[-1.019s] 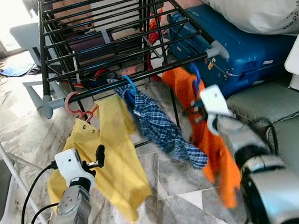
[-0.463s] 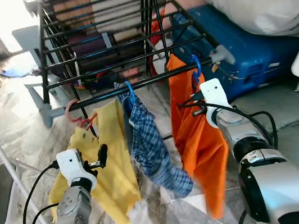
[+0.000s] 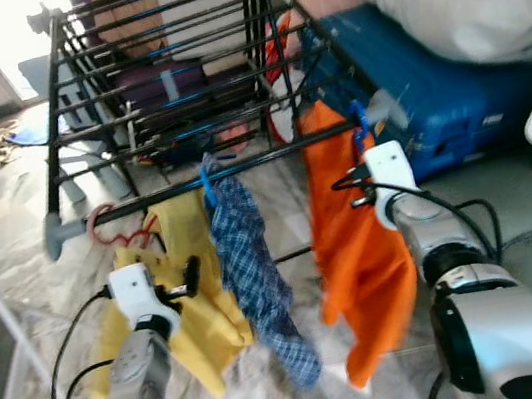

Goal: Hang hanger

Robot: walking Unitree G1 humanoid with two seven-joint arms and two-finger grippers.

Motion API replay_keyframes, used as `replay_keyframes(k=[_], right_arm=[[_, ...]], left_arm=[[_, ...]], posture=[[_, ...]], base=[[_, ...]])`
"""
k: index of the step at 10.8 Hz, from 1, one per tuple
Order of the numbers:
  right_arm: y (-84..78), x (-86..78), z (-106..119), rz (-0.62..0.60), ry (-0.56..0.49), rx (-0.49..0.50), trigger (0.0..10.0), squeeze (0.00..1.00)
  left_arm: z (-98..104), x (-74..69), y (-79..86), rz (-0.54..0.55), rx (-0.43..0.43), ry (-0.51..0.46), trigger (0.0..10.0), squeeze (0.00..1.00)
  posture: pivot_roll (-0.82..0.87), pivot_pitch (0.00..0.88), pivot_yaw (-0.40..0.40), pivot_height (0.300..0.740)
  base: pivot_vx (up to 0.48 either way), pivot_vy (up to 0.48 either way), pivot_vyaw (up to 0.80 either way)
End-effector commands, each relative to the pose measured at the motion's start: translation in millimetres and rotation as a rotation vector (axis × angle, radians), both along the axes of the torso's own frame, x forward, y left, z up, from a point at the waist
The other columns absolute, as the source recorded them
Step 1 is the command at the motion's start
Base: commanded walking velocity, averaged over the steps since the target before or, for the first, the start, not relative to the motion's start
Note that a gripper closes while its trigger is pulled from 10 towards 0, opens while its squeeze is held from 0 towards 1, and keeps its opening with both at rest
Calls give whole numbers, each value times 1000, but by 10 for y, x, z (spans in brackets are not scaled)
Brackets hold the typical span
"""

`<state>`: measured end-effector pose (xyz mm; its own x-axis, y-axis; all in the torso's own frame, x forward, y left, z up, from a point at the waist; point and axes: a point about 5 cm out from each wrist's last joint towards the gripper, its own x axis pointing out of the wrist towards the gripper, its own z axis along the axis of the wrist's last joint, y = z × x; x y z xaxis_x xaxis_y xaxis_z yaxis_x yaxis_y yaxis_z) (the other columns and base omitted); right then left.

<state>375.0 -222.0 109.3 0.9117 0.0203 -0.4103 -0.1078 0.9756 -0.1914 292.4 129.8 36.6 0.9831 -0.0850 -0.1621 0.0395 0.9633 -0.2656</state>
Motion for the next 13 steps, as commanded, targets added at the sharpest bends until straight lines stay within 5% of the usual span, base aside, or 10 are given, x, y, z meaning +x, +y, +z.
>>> replay_keyframes(k=[1,9,13], right_arm=[[127,73,102,37,-38,13,10000,0],[316,49,1,150,26,20,10000,0],[276,53,-2,88,57,42,10000,0]], left_arm=[[23,13,81,12,13,-10,10000,0],[15,12,101,25,7,-1,10000,0],[-13,-56,169,31,22,17,10000,0]], posture=[[-175,0,73,740],[-166,0,67,740],[-136,0,67,740]], base=[[0,0,0],[0,0,0],[0,0,0]])
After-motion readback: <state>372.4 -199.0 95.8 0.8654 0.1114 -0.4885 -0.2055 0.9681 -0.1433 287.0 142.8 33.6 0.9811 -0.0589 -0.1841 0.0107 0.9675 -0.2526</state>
